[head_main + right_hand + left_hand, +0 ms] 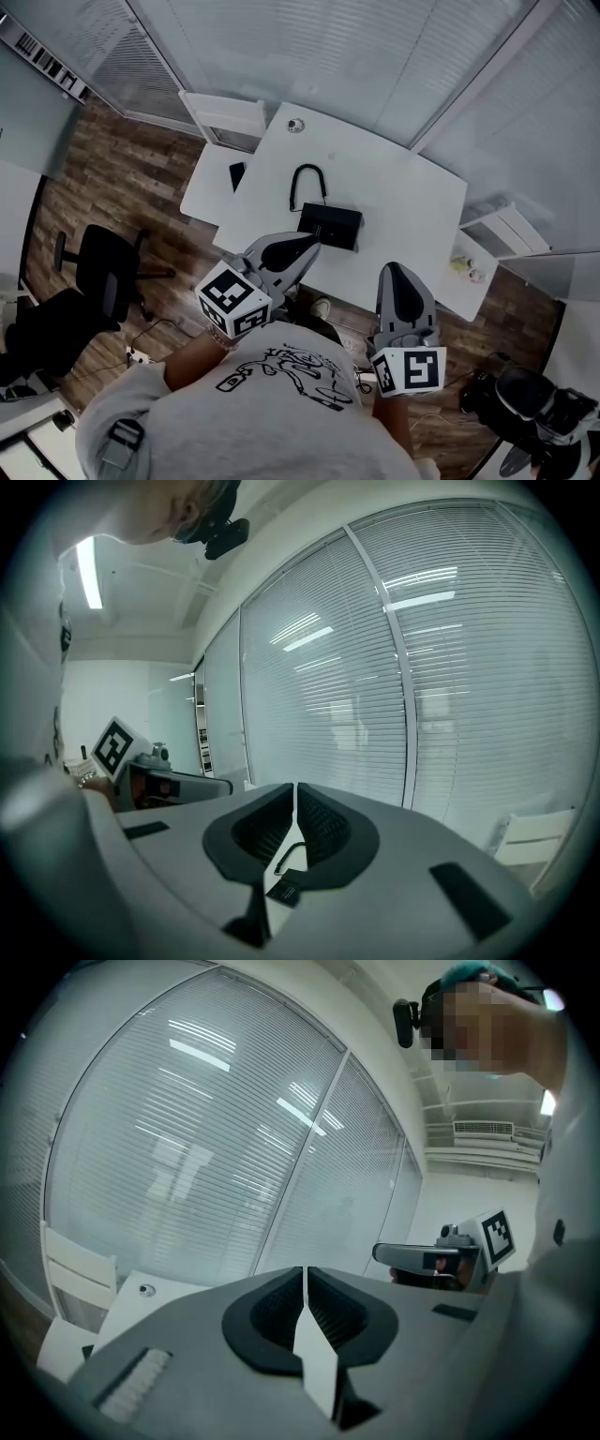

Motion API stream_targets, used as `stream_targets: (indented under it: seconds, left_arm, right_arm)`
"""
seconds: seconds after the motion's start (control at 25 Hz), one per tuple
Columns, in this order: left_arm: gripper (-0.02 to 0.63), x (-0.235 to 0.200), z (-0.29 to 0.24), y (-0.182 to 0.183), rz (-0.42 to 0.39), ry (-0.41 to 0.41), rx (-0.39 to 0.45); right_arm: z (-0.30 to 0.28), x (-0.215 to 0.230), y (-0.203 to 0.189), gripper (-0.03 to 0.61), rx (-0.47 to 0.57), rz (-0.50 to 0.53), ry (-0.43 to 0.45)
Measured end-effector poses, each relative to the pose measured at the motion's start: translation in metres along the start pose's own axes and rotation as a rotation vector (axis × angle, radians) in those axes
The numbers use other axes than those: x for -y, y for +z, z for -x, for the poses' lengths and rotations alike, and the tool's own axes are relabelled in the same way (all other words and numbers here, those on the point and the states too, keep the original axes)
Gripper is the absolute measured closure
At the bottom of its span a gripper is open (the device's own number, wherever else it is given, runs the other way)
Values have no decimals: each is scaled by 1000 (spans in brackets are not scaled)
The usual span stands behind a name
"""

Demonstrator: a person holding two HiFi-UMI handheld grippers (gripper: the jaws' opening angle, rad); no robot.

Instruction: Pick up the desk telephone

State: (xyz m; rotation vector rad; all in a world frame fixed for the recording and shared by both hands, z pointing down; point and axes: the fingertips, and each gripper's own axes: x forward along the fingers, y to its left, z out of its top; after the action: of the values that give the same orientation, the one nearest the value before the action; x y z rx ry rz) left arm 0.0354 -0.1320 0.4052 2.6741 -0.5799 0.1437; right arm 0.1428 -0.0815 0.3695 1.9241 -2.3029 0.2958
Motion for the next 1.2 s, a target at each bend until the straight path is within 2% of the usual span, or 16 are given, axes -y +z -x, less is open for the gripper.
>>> stream_targets:
  seconds: [0.28, 0.56, 0.76, 0.88, 1.04, 1.2]
  left_arm:
    - [597, -7, -8, -7, 14, -12, -42]
    - [595, -17, -6, -39, 100, -44, -105]
    - [594, -44, -11, -74, 133, 2, -157]
    - [574, -61, -14, -100, 175, 25, -194]
    - [517, -76, -21, -128, 287, 12, -243]
    - [505, -92, -28, -147, 337, 25, -265]
  right_arm:
    - [-9, 4, -11, 564, -28, -4, -7]
    - [-20, 4, -62, 563, -128, -15, 1]
    - [-33, 6, -103, 561, -206, -46, 14]
    - [-41, 10, -129, 561, -251, -55, 12]
    - [-52, 16, -154, 555, -289, -77, 17]
    - [-65, 18, -176, 505, -329, -103, 35]
